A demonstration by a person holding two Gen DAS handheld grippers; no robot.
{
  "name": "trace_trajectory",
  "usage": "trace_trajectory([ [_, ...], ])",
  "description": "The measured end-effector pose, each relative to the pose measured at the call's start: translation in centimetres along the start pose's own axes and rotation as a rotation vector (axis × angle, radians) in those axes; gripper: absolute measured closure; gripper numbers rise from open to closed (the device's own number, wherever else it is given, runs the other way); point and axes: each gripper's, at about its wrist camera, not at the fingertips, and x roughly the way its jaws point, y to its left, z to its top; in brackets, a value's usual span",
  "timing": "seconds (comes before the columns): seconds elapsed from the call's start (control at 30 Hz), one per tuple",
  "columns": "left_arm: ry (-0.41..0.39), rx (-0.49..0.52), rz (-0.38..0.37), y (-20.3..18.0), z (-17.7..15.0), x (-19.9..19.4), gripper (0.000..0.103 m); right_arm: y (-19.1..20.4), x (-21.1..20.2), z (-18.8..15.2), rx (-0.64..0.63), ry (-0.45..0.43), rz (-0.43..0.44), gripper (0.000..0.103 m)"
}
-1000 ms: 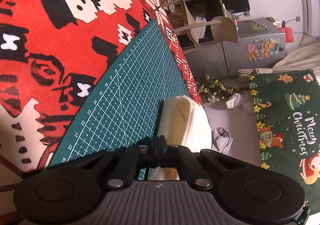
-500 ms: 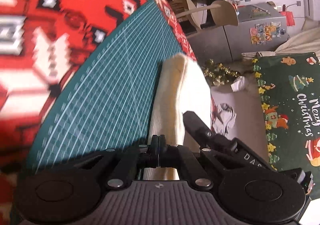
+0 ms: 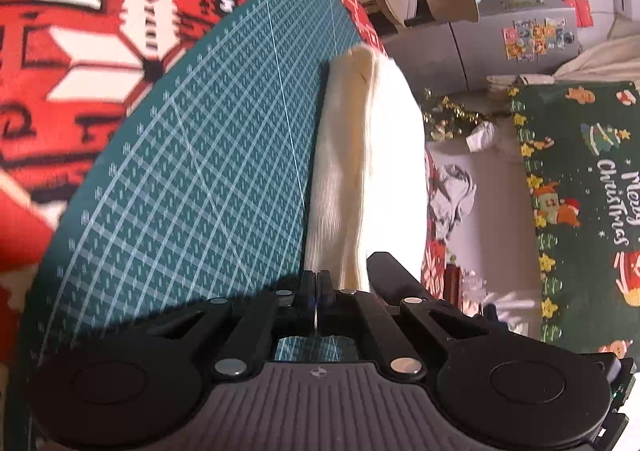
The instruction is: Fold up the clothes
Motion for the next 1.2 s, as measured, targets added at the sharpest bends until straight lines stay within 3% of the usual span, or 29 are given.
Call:
trace_trajectory([
  [0.23,0.033,-0.041,-0.009,0.7,-0.9,0.0,0.103,-0.7,-1.1,-1.3,0.046,0.037,0.002,0.099],
  [0.3,0.036,-0.040,-0.009,0.3,-1.0,0.2,0.103,-0.9,-1.3,-1.7,0.062,0.047,0.001,0.092],
  [0.63,0.041,-0.040,-0.012,0.2,-1.5,0.5,0.103,-1.2,-1.1,-2.6,0.082,0.074,-0.013,0.085],
  [0.77,0.055,-0.024,-0.009,0.0,-1.5,0.5,0.103,-1.0,-0.9,-2.6,0.063,0.078,-0.023,0.091],
  [0.9,0.059,0.019,-0.029,-0.9,-1.6,-0.5,0.100,-0.6,-3.2,-2.1,0.043,0.067,-0.019,0.088],
  [0.97,0.046,0.057,-0.033,-1.6,-1.7,-1.3,0.099,-0.7,-5.1,-1.2,0.037,0.019,0.001,0.087],
  [1.0,0.036,0.078,-0.032,-2.1,-1.7,-1.7,0.096,-0.8,-6.0,-0.7,0.032,-0.012,0.006,0.087],
  [1.07,-0.004,0.093,-0.034,-2.7,-1.4,-2.5,0.065,-1.5,-7.4,0.8,0.034,-0.068,-0.022,0.081],
  [1.13,-0.045,0.094,-0.041,-3.2,-1.1,-2.9,0.051,-3.0,-7.7,2.7,0.051,-0.087,-0.058,0.069],
  [1.2,-0.056,0.100,-0.029,-3.5,-0.6,-2.3,0.048,-4.8,-7.3,4.2,0.065,-0.071,-0.088,0.065],
])
